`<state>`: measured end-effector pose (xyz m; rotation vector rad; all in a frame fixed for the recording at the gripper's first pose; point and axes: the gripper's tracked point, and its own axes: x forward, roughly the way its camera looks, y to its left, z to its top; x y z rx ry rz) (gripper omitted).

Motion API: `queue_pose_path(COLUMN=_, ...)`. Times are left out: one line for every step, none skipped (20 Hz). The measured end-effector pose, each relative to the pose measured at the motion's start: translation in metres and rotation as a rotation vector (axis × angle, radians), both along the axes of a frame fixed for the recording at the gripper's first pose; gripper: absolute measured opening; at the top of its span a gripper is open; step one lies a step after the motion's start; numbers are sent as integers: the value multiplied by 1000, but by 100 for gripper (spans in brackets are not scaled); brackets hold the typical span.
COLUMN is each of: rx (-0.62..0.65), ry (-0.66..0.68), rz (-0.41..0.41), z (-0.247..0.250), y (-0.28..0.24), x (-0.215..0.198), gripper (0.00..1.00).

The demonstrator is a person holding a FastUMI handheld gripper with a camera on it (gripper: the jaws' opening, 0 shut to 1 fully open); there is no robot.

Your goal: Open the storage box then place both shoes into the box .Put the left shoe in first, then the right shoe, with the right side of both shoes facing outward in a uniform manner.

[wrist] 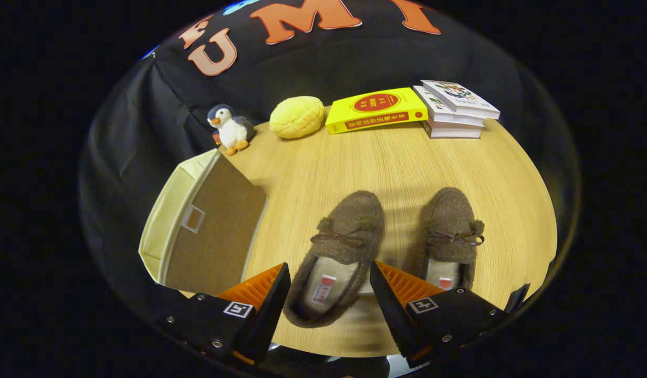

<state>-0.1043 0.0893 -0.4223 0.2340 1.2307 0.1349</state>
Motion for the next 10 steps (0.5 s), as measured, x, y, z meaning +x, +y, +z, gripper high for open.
queue_pose_path(rx=-19, ry=21, rz=5, z=-11, y=-4, x=-6, gripper=88)
queue_pose_path(rx=-29, ry=24, rz=2, z=-19, y=-7, x=-8, gripper=85)
queue_pose_path(rx=-47, ry=17, rz=-7, z=-27, y=-9, x=-5, gripper=75)
queue_pose_path(rx=-71, ry=12, rz=-19, z=-32, y=-14, x=-3, gripper=69)
queue_pose_path(rx=-92, ry=-4, rz=-40, z=-39, y=-18, x=4, gripper=63)
queue_pose_path(rx=-98, ry=-8, rz=-55, z=-44, y=-20, x=8, gripper=58)
queue_pose_path(rx=-101, ry=-12, rz=-68, z=-48, y=-21, x=12, gripper=52)
queue_pose_path(rx=-109, ry=-14, rz=-74, z=-53, y=-21, x=16, gripper=51)
queue_pose_path(rx=-132, ry=-13, rz=-77, z=-57, y=-24, x=18, gripper=49)
queue_pose_path(rx=-174, ry=-9, rz=-73, z=-62, y=-29, x=19, gripper=48)
